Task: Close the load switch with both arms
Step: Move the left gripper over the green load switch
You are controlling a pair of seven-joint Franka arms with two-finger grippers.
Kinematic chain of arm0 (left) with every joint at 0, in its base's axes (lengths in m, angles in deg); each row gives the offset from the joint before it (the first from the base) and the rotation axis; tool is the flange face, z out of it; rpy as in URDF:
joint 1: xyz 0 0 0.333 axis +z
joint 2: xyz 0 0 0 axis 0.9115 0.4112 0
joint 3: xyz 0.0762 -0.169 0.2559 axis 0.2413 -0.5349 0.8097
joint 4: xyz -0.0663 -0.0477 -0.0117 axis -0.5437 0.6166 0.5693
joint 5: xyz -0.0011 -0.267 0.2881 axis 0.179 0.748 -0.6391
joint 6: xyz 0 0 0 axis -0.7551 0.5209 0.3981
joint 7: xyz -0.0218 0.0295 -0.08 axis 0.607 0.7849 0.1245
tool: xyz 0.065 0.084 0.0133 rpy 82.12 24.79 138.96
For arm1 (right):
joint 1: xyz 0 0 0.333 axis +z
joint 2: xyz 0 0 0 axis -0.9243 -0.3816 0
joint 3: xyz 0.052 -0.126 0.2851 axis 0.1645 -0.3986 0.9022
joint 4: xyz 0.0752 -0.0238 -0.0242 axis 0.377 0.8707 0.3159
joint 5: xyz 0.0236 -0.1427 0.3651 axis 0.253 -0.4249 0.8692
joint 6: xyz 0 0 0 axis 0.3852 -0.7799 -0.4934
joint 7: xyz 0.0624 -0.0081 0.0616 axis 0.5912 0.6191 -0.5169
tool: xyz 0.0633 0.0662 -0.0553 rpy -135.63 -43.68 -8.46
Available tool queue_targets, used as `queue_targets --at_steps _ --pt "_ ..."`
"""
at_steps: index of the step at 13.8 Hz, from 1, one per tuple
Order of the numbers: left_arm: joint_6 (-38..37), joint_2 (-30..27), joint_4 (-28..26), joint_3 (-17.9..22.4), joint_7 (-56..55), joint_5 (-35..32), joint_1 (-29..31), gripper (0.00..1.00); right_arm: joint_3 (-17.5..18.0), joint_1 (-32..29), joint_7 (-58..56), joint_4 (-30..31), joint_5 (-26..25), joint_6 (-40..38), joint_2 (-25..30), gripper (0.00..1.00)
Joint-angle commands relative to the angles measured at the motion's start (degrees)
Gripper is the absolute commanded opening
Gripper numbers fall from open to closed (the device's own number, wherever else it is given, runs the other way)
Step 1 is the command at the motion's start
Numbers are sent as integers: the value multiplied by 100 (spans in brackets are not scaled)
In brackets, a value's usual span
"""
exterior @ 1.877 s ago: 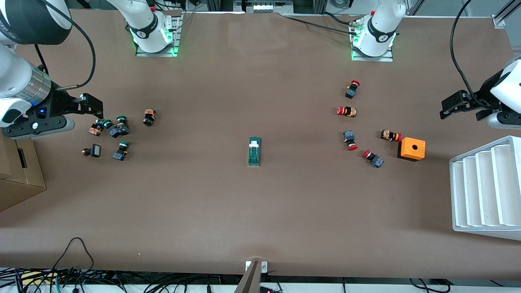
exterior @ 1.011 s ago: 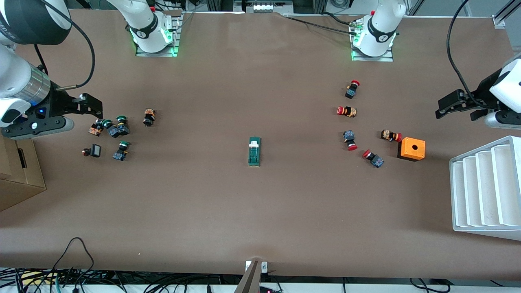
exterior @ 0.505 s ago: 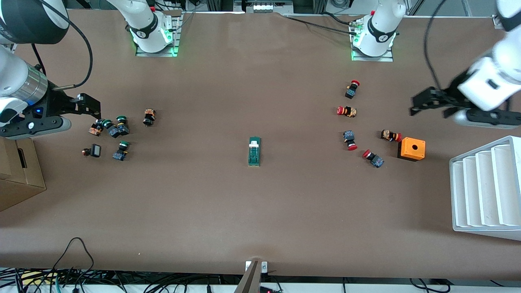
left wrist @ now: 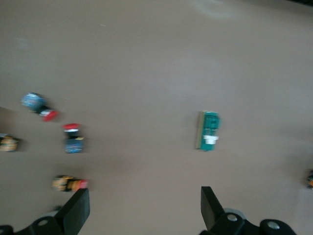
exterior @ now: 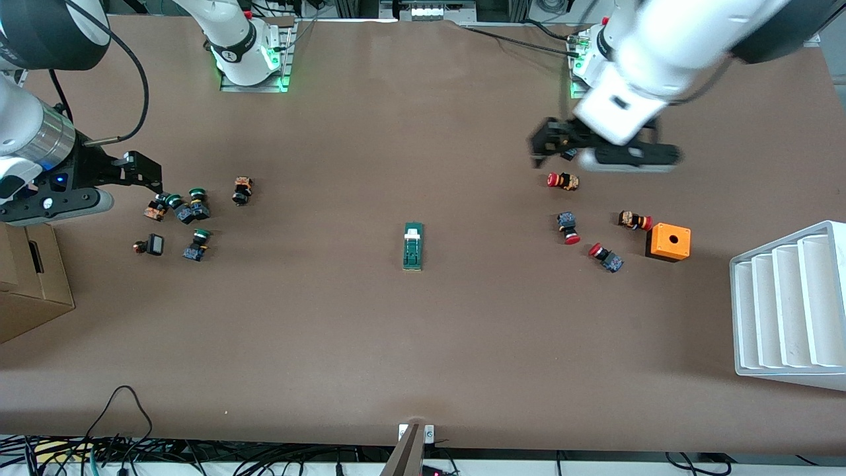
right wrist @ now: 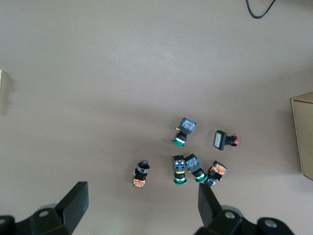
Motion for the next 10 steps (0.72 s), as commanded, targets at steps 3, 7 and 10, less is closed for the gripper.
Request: queue_targets --at_steps 3,7,10 --pt "1905 222 -1092 -1382 -2065 -1839 10 100 -6 -44 -156 -64 4 -82 54 99" --pt "2199 1222 -1191 -1683 -5166 -4527 -999 100 -6 -52 -112 -64 21 -82 54 99" --pt "2190 2162 -1191 -1666 -7645 -7189 -1686 100 -6 -53 151 -47 39 -178 81 99"
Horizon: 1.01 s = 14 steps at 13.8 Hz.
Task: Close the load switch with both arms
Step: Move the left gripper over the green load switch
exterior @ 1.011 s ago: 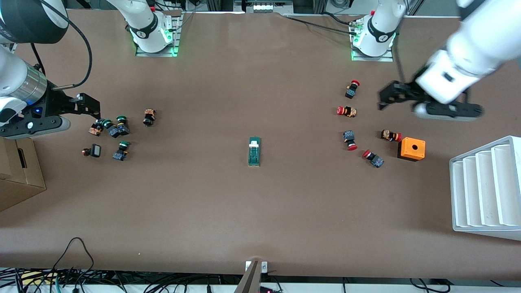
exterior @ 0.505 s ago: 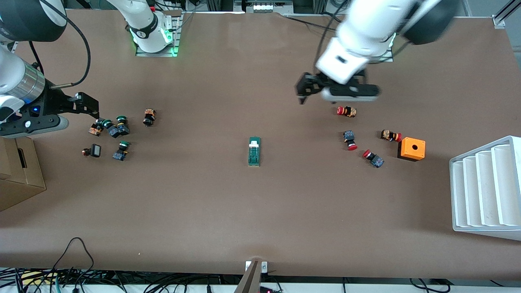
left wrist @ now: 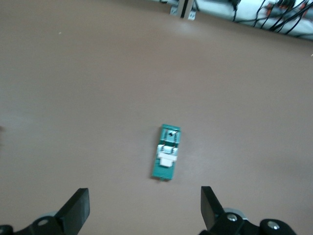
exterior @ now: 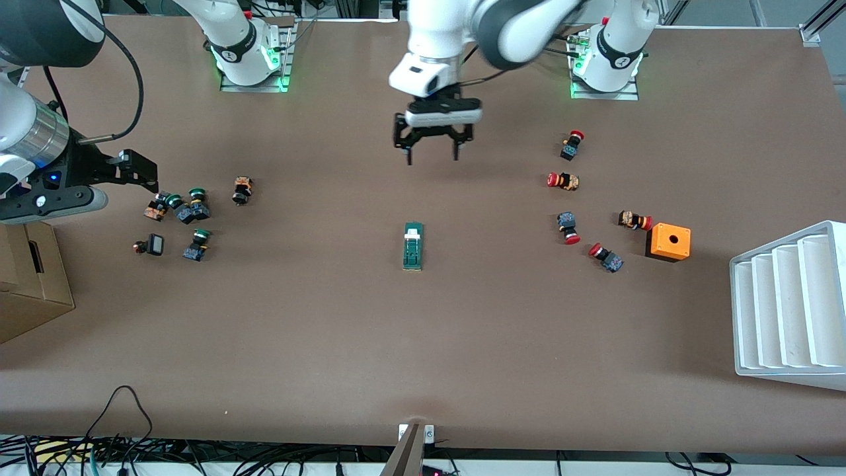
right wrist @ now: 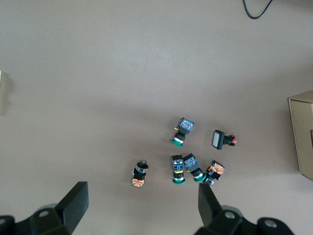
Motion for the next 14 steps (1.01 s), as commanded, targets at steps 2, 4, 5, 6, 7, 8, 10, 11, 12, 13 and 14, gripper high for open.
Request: queue_targets --at_steps 2,4,5,6,7,8,10,11,12,13,14 --pt "18 1172 142 28 -2131 -2583 -482 100 4 -29 78 -32 39 -139 67 99" --pt "-52 1559 142 80 -2922 -3602 -676 100 -5 -29 43 -41 21 -139 67 99" --pt "-166 1735 125 142 -3283 -4103 -720 100 -40 -29 8 -41 21 -139 67 99" --pt "-436 1954 124 160 -3469 -4552 -834 100 -57 -29 -45 -41 30 -139 67 99" --pt "-744 2183 133 256 -3532 -5044 -922 100 -84 -29 -80 -41 30 -147 67 99" --pt "-930 2402 142 370 -3619 -5510 -1062 100 -75 -29 -37 -41 30 -147 67 99" --pt "-1019 2606 203 799 -4092 -6101 -1500 100 -84 -29 33 -32 47 -147 67 99" --pt "-1106 2650 212 1245 -4399 -6303 -1868 100 -84 -38 17 -32 48 -147 67 99" --pt "-1151 2677 230 1667 -4611 -6471 -2220 100 -84 -38 -88 -41 21 -130 58 99" --pt "-1151 2747 334 2054 -4840 -6507 -2572 100 -84 -38 -98 -49 21 -121 49 99" --pt "-1151 2817 405 2163 -4859 -6508 -2679 100 -84 -38 -89 -49 30 -104 49 99"
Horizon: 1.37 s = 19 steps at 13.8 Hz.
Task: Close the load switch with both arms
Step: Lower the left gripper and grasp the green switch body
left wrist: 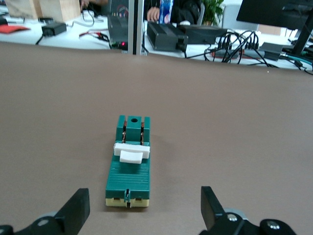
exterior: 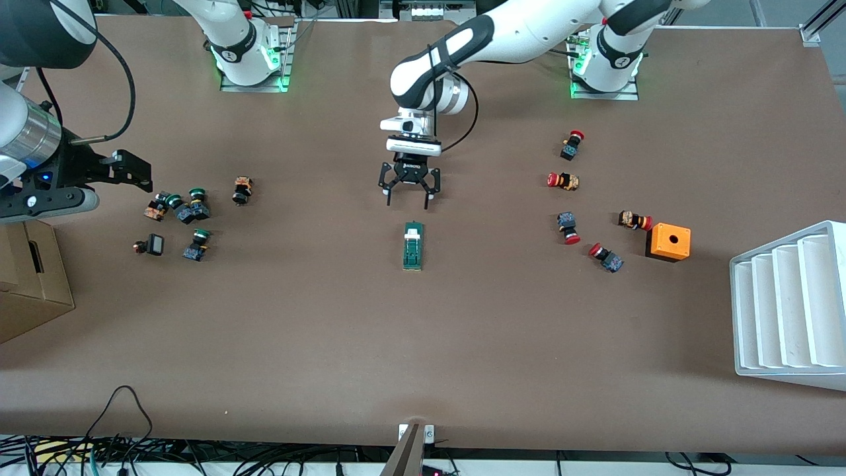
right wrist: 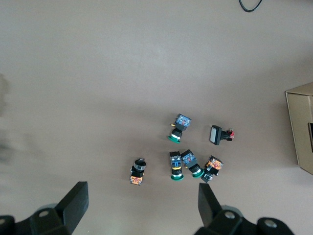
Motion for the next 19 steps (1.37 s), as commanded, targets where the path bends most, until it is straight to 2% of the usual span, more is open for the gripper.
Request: queue_targets --at_steps 1,5,14,16,19 --pt "-45 198 367 408 -290 -195 -420 100 -2 -21 -105 -44 30 -64 48 99" --pt "-282 550 648 487 -273 -475 -420 100 -2 -21 -97 -44 12 -82 48 99" --pt "-283 708 719 620 -273 -748 -412 100 7 -57 -396 -35 91 -249 -162 98" --pt "-300 761 719 654 -290 -845 -412 100 42 40 155 -236 170 -188 -424 96" --pt "-301 858 736 681 -281 -915 -420 100 42 321 1498 -650 714 250 -979 96"
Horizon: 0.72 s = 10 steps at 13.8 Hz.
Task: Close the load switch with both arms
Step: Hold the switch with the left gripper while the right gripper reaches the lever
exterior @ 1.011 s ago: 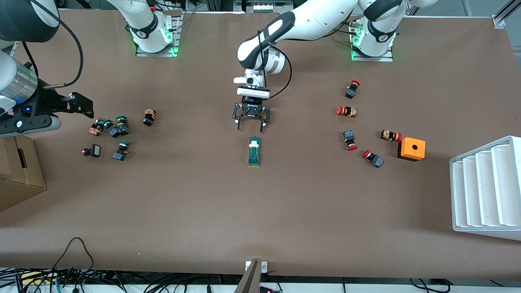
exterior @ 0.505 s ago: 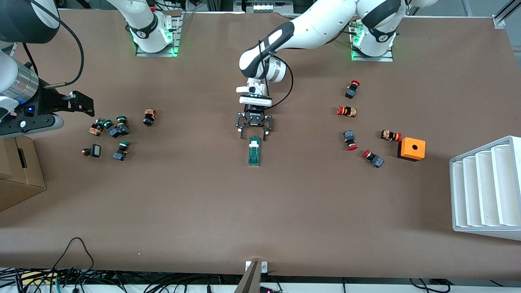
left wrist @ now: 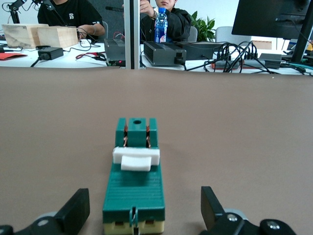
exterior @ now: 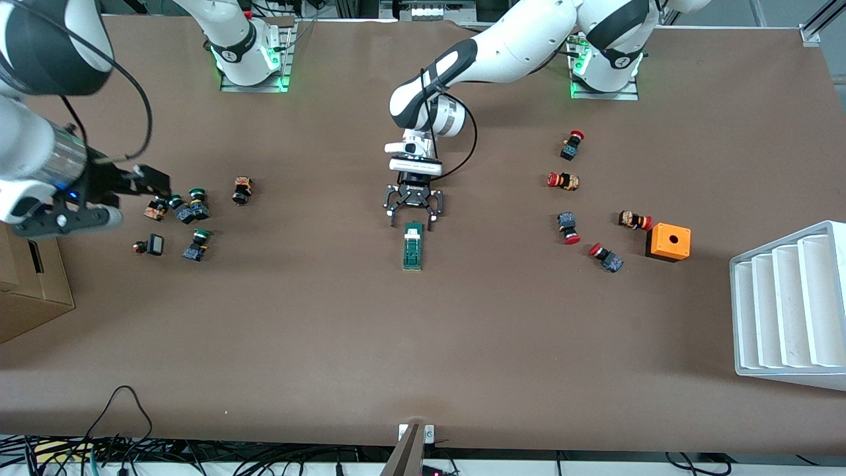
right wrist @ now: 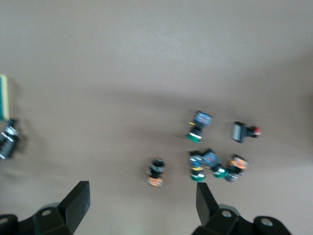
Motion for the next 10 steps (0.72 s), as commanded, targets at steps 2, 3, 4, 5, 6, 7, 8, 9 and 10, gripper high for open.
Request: queue_targets --at_steps 2,3,4,5,6,7,8,9,10 --pt "-51 214 175 74 -146 -318 -51 94 -4 436 1614 -410 466 552 -546 96" --pt "-51 214 184 74 -146 -318 -60 88 -4 533 2149 -402 563 762 -616 96" --pt "-51 214 289 74 -146 -301 -60 80 -13 639 2677 -393 660 973 -704 96" --pt "-51 223 316 74 -138 -292 -60 72 -13 744 3265 -393 817 1167 -792 94" --pt "-51 223 316 74 -138 -300 -60 63 -13 884 4002 -375 1019 1377 -897 94" --pt "-43 232 316 74 -138 -300 -60 56 -13 1025 4566 -349 1064 1580 -950 94" --pt "-51 232 316 74 -138 -300 -60 52 -13 1166 5111 -244 1074 1764 -1012 94" --pt "-51 232 316 74 -146 -300 -69 52 -13 1298 5682 -78 1100 2045 -1021 94" --pt "-51 241 316 74 -155 -300 -60 52 -4 1421 6166 194 1100 2430 -1030 94"
